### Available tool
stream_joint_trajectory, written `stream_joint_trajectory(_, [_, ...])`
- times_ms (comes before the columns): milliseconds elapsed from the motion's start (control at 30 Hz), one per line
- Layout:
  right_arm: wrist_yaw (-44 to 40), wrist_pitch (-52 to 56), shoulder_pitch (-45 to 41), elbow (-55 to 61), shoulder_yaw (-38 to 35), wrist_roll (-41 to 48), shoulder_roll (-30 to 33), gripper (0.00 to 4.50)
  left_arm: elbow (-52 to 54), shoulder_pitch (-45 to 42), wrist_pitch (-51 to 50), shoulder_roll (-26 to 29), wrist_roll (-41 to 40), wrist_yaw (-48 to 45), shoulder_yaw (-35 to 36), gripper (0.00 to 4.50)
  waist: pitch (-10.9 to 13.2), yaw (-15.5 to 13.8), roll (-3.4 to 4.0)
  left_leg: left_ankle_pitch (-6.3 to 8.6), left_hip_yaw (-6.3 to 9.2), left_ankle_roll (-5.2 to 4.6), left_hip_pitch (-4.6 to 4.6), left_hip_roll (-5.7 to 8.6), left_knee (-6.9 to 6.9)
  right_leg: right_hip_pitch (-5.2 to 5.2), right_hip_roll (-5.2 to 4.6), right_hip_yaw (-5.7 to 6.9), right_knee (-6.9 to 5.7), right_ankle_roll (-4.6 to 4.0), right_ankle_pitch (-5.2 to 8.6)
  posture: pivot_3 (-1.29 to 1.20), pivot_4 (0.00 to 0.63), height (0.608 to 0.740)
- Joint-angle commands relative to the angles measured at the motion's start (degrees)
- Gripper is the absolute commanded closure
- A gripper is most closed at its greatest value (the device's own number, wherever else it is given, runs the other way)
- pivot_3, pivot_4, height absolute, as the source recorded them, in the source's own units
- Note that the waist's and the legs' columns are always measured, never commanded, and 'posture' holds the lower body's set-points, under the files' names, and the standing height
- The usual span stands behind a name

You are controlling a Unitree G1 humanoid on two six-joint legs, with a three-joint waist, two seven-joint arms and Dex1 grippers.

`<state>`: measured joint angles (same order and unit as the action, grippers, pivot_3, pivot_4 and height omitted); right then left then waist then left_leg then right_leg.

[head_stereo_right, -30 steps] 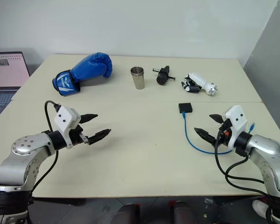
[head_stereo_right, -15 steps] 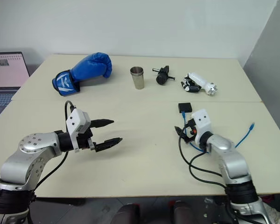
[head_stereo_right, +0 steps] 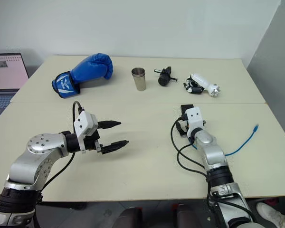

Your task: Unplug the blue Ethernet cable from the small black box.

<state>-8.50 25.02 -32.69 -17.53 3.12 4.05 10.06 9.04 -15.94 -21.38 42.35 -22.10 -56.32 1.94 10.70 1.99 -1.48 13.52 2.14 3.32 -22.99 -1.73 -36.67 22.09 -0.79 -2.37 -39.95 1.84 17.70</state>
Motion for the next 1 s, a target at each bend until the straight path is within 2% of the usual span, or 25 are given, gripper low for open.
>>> stream_joint_trajectory(33, [1.68, -0.04, -1.65, -1.73, -2.70, 0.06, -0.29, 0.97, -0.23, -0.39, 2.36, -0.25, 0.46, -0.71, 0.23, 0.00, 0.00, 0.00, 0.00, 0.00, 0.00, 0.00, 0.00, 0.00, 0.00, 0.00, 0.00, 0.00, 0.00, 0.00, 0.00, 0.00, 0.150, 0.740])
stream_joint_trajectory(300, [0.73, 0.33, -2.40, -2.21, -2.38, -0.88, 0.26, 2.89, -1.23, 0.13, 2.48, -0.28, -0.23, -0.79, 1.63, 0.00, 0.00, -0.08, 0.00, 0.00, 0.00, 0.00, -0.01, 0.02, 0.00, 0.00, -0.02, 0.00, 0.00, 0.00, 0.00, 0.00, 0.150, 0.740])
stream_joint_trajectory(500, [-1.52, -0.30, -1.14, 2.72, -0.66, -2.07, 1.78, 4.26, -1.11, 0.94, 0.44, 0.16, -1.70, -0.65, 2.31, 0.00, 0.01, -0.07, 0.02, 0.00, 0.01, 0.00, -0.02, 0.01, 0.00, 0.00, -0.02, 0.01, 0.01, 0.00, 0.00, 0.00, 0.150, 0.740])
stream_joint_trajectory(600, [-6.26, -3.51, 0.33, 7.47, 2.74, -3.27, 4.02, 4.37, -1.43, 0.21, -1.78, -0.44, -3.49, -0.10, 3.21, 0.00, 0.02, -0.04, 0.03, 0.00, 0.00, 0.00, -0.04, 0.01, 0.01, 0.03, -0.02, 0.00, 0.01, 0.00, 0.00, 0.00, 0.150, 0.740])
stream_joint_trajectory(733, [-22.55, -19.83, 4.26, 18.08, 13.83, -8.34, 14.77, 4.37, -2.23, -4.06, -14.58, -3.37, -14.87, 2.37, 7.88, 0.00, 0.04, -0.03, 0.06, 0.00, 0.03, 0.00, -0.10, 0.01, 0.00, 0.09, -0.02, 0.04, 0.02, 0.01, 0.01, 0.00, 0.150, 0.740])
stream_joint_trajectory(867, [-30.31, -36.10, 2.90, 18.29, 17.11, -10.36, 21.15, 4.37, -3.21, -7.84, -25.12, -2.69, -22.49, 1.83, 9.67, 0.00, 0.04, 0.07, 0.04, 0.00, 0.08, 0.00, -0.13, 0.00, -0.08, 0.07, 0.03, 0.09, 0.03, 0.05, 0.02, 0.00, 0.150, 0.740])
stream_joint_trajectory(1000, [-34.44, -47.83, -0.82, 15.60, 18.42, -10.98, 22.81, 4.37, -4.07, -10.65, -31.14, -1.79, -26.26, 1.01, 9.84, 0.00, 0.06, 0.46, 0.02, 0.00, 0.06, 0.00, -0.08, 0.02, -0.12, 0.02, 0.02, 0.06, 0.00, 0.04, 0.00, 0.00, 0.150, 0.740])
